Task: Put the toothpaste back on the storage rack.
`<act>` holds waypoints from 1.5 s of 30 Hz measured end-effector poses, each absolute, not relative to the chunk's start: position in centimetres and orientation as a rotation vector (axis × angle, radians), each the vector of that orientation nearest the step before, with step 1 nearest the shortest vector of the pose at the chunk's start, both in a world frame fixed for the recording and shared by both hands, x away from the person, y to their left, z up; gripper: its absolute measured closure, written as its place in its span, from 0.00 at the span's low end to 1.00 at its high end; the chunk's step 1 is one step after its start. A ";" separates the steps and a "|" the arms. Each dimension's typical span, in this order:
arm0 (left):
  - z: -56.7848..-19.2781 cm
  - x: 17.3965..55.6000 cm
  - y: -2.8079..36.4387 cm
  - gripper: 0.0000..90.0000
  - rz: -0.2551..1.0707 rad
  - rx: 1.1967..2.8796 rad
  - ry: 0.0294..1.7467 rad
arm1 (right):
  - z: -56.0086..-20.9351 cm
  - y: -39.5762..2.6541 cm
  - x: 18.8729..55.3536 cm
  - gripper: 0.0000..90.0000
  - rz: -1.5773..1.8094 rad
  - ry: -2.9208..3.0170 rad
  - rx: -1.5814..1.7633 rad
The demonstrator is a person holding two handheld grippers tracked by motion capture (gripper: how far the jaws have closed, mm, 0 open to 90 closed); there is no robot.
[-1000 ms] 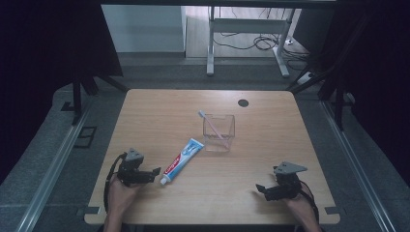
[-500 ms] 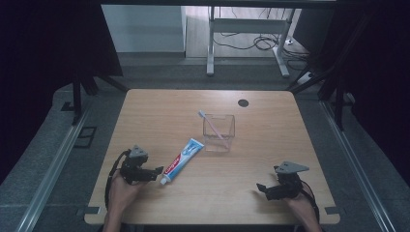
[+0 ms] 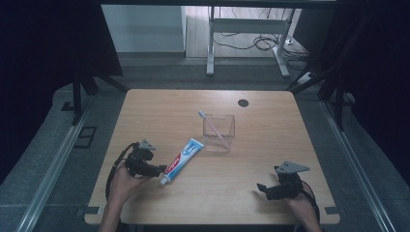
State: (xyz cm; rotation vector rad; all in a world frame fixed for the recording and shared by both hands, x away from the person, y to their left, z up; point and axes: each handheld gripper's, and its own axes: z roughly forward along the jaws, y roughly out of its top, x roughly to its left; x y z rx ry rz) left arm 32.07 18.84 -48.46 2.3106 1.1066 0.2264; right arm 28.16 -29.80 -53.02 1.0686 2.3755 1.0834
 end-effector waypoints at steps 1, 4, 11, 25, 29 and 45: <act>-48.4 32.2 18.6 0.30 0.214 2.327 1.101 | -53.0 -29.8 28.2 0.00 1.083 2.375 1.071; -48.2 32.6 17.8 0.30 0.192 2.356 1.104 | -53.0 -29.9 28.1 0.00 1.084 2.374 1.073; -47.7 33.6 15.9 0.30 0.174 2.441 1.087 | -53.0 -29.8 28.1 0.00 1.086 2.378 1.068; -47.4 35.8 12.9 0.34 0.124 2.558 1.071 | -53.1 -29.9 28.2 0.00 1.085 2.383 1.062; -47.6 36.4 11.9 0.35 0.114 2.596 1.065 | -53.0 -29.9 28.2 0.00 1.087 2.384 1.059; -49.3 38.3 9.2 0.45 0.093 2.674 1.113 | -53.0 -29.9 28.2 0.01 1.088 2.387 1.064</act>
